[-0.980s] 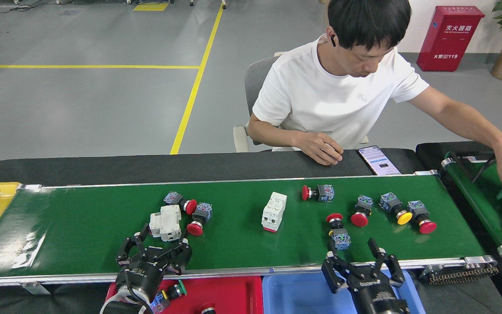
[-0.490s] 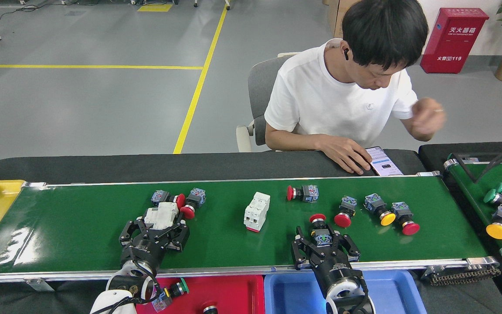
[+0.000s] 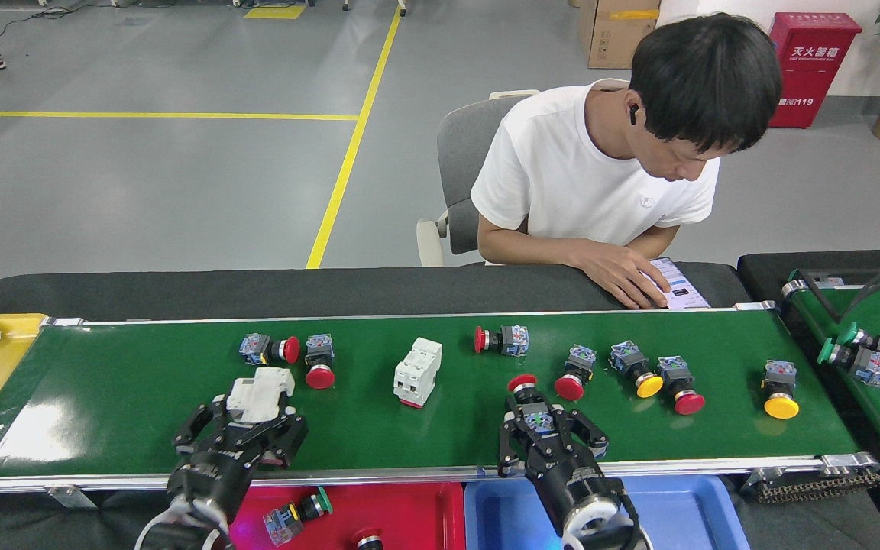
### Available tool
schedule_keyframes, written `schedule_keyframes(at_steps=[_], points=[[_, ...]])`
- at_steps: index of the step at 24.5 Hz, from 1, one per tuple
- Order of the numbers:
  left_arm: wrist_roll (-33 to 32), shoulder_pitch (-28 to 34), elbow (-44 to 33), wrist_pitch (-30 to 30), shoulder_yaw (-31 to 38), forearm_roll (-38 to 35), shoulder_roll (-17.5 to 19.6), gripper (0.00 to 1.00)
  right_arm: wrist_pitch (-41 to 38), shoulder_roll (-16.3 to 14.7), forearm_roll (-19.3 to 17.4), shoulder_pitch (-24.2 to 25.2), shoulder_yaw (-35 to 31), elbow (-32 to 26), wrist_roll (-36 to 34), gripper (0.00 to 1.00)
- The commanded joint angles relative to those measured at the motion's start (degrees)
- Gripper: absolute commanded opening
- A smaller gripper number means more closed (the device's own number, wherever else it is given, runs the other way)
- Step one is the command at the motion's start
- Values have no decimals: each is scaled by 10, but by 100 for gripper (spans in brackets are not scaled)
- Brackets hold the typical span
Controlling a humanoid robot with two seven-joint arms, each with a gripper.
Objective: Pick switch part from conveyor to tray
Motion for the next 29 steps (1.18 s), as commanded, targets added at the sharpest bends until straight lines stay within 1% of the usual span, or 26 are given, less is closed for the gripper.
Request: schedule_keyframes(at_steps=[1,2,3,4,5,6,9,13,15,16,17,18,20,24,26,29], points=[[2,25,-42,-27,22,5,4,10,-73,3,-1,25,24,-25,3,5],[1,39,-54,-34,31,9,4,10,-80,3,0,29,42,-25,3,8],[1,54,-69,-42,41,14,4,10,-74,5,0,32,71,-20,3,20],[1,65,-84,-47,46,15,3,10,-59,7,0,32,95,-10,3,40],[2,78,-99,-49,47,15,3,10,-34,11,0,32,117,-3,3,82],[2,91,-112,-49,48,16,3,10,-11,15,1,29,133,1,3,99],[2,113,-127,-50,46,17,-1,10,3,17,0,23,142,0,3,100],[4,120,-127,-52,43,17,1,10,9,15,1,16,137,-17,3,100],[8,122,-127,-61,39,21,5,11,9,13,0,13,90,-45,1,100],[8,124,-127,-78,34,20,4,11,9,18,1,4,63,-46,-1,100],[8,120,-127,-99,25,20,4,11,10,16,0,-20,29,-45,-3,100],[8,116,-127,-107,17,16,4,11,12,14,0,-31,-1,-45,-6,100],[7,97,-127,-110,-20,2,4,11,12,14,0,-37,-66,-45,-16,100],[7,61,-127,-112,-111,-22,5,11,12,4,0,-29,-179,-44,-37,100],[3,28,-122,-112,-167,-36,7,12,10,3,0,-13,-214,-42,-50,100],[3,-3,-94,-114,-253,-95,4,15,5,-2,-3,22,-245,-42,-70,100]])
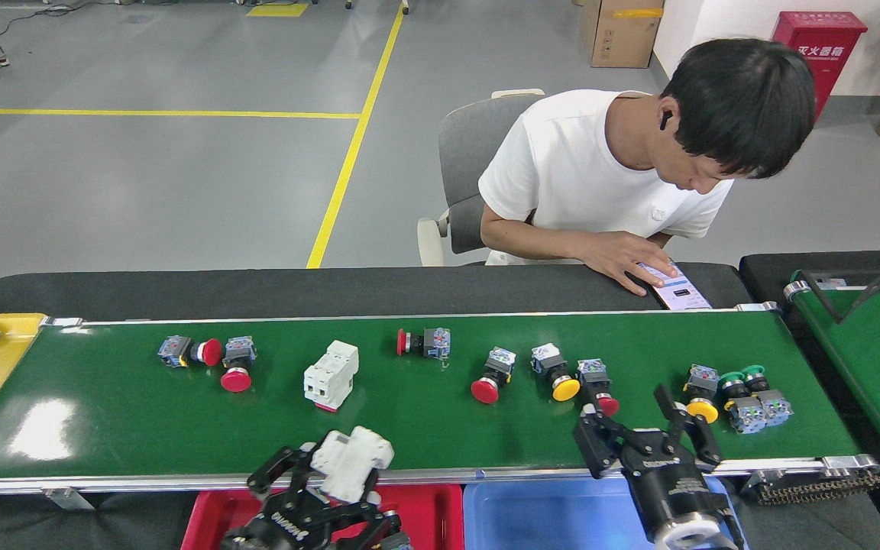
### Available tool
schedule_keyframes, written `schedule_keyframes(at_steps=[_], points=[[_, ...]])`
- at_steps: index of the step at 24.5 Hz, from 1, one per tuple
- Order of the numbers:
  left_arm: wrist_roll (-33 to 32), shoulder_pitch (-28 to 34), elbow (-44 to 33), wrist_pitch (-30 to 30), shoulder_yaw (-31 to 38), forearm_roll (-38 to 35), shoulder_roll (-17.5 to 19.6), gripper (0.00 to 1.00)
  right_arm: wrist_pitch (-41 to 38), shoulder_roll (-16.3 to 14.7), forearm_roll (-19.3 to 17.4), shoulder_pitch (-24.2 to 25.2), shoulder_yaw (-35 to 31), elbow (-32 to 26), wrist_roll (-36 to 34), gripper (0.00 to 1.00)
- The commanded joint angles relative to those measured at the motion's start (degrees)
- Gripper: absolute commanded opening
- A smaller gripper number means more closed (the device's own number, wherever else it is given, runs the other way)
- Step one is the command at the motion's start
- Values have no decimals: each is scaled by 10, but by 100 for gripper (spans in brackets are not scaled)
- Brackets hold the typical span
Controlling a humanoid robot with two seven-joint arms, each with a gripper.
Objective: Pick switch part from conveyor to tray
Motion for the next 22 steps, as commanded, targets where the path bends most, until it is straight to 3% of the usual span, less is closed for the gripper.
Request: schedule_keyframes(at_steps=[1,4,5,6,7,12,17,22], points=[[-1,-21,13,0,-46,-30,-6,15,-12,-10,-2,12,-10,-6,-21,100],[-4,-40,61,3,-134,-80,-30,26,-24,-31,-2,36,-9,-7,-43,100],[-4,-41,74,4,-144,-92,-35,39,-24,-31,-2,37,-9,-7,-46,100],[-4,-41,90,8,-150,-105,-49,66,-24,-32,-2,38,-9,-7,-47,100],[-4,-43,102,8,-150,-112,-60,100,-24,-32,-2,38,-10,-7,-48,100],[-4,-47,103,8,-146,-116,-65,100,-24,-32,-2,38,-10,-6,-47,100],[-4,-38,60,6,-94,-98,-68,100,-23,-31,-2,34,-9,-6,-45,100],[-4,-12,18,7,48,2,-64,100,-9,-8,6,-31,55,27,-13,100]])
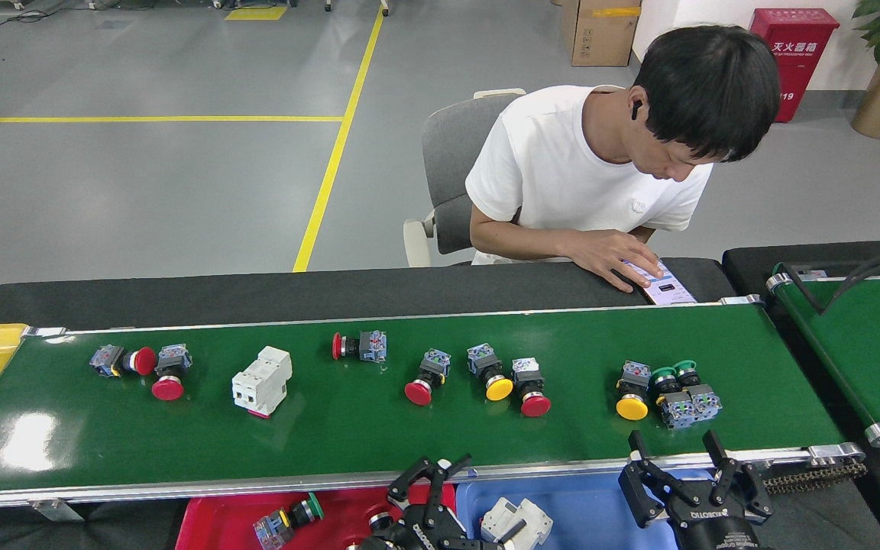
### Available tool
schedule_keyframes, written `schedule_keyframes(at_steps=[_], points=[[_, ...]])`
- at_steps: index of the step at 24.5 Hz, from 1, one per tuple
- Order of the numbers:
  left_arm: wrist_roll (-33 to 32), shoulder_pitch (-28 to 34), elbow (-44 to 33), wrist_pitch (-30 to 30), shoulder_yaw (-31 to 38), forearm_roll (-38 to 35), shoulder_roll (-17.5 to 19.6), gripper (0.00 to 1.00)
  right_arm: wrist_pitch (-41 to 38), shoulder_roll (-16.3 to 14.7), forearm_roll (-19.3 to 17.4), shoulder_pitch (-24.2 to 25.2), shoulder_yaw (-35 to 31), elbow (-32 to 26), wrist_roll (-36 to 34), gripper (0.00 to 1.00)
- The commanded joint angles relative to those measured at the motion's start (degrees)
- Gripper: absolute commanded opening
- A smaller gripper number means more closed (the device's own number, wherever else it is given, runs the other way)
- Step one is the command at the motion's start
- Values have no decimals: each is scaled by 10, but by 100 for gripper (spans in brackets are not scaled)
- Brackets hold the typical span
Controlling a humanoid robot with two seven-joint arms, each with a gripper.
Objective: Pick switch part from conveyor to tray
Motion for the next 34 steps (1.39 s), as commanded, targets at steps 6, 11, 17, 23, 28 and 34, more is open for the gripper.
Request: schedule_keyframes(at_steps=[6,11,17,23,28,34], points=[[4,55,-23,-3,264,85,10,100,136,22,7,-123,159,119,36,100],[-1,66,10,-7,371,86,30,100,173,46,0,-185,226,228,34,91],[-2,-13,71,1,359,55,55,100,141,46,-2,-196,236,241,40,11],[-2,-110,191,6,346,30,72,100,134,46,-19,-198,239,238,53,6],[2,-154,248,21,336,30,95,100,41,43,-23,-136,239,110,61,8],[3,-186,281,32,330,29,105,85,-149,43,-22,-29,282,32,78,49]])
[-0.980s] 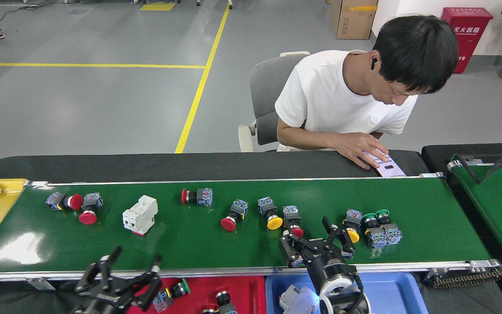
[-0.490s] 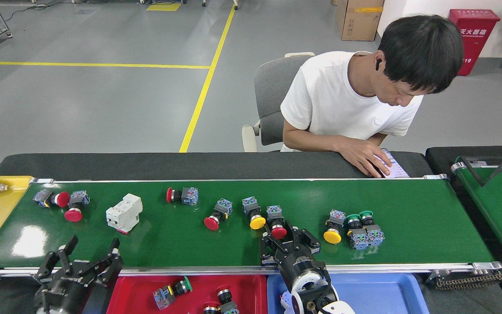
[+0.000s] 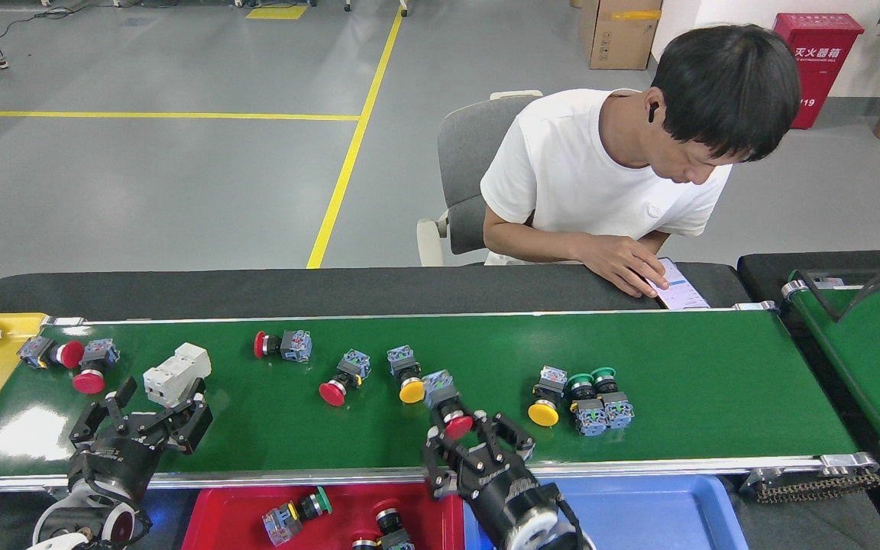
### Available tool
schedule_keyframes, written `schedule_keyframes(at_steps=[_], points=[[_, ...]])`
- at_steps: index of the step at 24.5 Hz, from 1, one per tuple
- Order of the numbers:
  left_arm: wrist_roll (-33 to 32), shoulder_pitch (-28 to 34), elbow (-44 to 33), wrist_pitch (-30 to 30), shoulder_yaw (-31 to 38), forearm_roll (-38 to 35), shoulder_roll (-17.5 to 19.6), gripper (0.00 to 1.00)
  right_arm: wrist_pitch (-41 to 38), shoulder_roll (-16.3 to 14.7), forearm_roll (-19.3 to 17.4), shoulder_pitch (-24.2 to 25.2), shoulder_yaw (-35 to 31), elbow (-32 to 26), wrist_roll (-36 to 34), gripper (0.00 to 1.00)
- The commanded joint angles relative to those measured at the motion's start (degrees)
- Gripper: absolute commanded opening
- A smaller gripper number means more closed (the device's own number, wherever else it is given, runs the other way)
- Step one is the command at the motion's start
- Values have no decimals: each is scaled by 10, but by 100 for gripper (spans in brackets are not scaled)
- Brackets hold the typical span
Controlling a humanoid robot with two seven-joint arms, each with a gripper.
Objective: Pick switch part from conveyor to tray
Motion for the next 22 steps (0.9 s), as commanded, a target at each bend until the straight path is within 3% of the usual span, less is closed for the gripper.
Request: schedule_keyframes(at_steps=[1,4,5,10,15,19,22], points=[[6,-12,11,5,-8,0,19,76,-60,1,-1,7,16,-11,7,95],[7,-17,42,-2,-20,8,40,17,-61,2,-1,6,23,-11,8,100],[7,-20,47,-2,-22,11,42,7,-61,2,-2,4,23,-11,8,100],[7,-19,45,-1,-22,35,43,4,-54,6,-3,-11,-1,-26,7,100],[6,16,-12,-2,-23,59,38,3,-47,7,-3,-17,-158,-66,4,100],[-1,113,-139,0,-16,93,37,4,-32,3,-4,-24,-291,-62,3,100],[-1,204,-226,-1,-14,131,38,4,-35,-7,-3,-1,-370,-62,1,100]])
